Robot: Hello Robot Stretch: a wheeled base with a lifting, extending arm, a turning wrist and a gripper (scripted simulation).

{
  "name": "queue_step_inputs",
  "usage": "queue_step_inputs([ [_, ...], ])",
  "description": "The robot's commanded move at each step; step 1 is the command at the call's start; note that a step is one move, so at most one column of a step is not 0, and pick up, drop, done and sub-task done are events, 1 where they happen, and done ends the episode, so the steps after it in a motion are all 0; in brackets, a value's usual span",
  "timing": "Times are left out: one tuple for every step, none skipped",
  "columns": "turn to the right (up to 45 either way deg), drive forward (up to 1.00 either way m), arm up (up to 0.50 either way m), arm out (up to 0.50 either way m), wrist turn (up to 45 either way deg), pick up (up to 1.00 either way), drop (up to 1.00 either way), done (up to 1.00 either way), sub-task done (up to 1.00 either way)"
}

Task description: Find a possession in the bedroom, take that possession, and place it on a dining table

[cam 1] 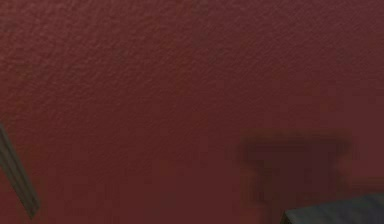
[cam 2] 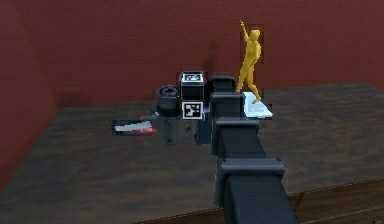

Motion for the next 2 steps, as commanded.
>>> queue_step_inputs([
  [0.0,0.00,0.00,0.00,-45.0,0.00,0.00,0.00,0.00],
  [0.0,0.00,0.00,0.00,-45.0,0.00,0.00,0.00,0.00],
])
